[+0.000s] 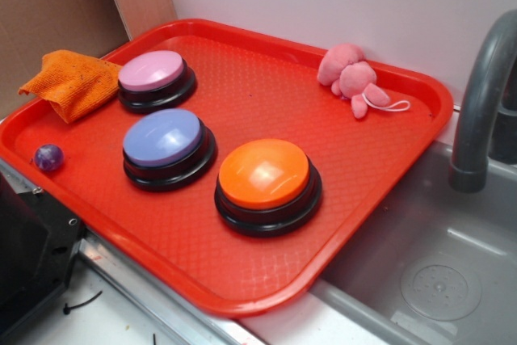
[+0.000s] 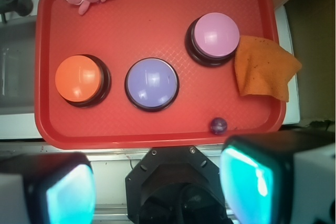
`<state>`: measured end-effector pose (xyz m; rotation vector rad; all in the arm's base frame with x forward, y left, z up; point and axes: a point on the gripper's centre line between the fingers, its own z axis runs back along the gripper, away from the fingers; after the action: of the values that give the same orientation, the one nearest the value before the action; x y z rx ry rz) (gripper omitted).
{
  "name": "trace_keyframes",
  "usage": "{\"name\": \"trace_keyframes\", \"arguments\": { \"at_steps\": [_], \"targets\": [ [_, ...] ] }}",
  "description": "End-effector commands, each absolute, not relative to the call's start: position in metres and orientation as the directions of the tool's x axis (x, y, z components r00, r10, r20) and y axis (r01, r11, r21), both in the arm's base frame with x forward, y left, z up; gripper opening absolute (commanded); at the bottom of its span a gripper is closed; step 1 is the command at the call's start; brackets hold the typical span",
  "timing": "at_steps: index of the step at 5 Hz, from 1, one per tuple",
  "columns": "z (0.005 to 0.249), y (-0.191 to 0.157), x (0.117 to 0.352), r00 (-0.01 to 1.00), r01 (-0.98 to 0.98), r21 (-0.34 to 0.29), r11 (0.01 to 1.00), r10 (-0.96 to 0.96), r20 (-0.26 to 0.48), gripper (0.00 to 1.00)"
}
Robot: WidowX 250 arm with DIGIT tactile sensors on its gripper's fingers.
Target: Push the orange button.
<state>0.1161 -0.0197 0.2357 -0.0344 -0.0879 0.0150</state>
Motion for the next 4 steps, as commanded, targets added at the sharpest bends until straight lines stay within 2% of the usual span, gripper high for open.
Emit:
{"name": "trace_keyframes", "arguments": {
  "at_steps": [1,2,3,4],
  "targets": [
    [0.236,-0.020,0.116,0.996,-0.013,-0.035,0.999,0.017,0.087,1.00],
    [0.186,-0.070,0.160,0.968,0.234,0.037,0.971,-0.237,0.087,1.00],
    [0.143,-0.123,0.170,0.877,0.466,0.058,0.883,-0.470,0.097,1.00],
    [0.106,-0.154,0.161,0.735,0.671,-0.001,0.742,-0.664,0.140,1.00]
  ]
}}
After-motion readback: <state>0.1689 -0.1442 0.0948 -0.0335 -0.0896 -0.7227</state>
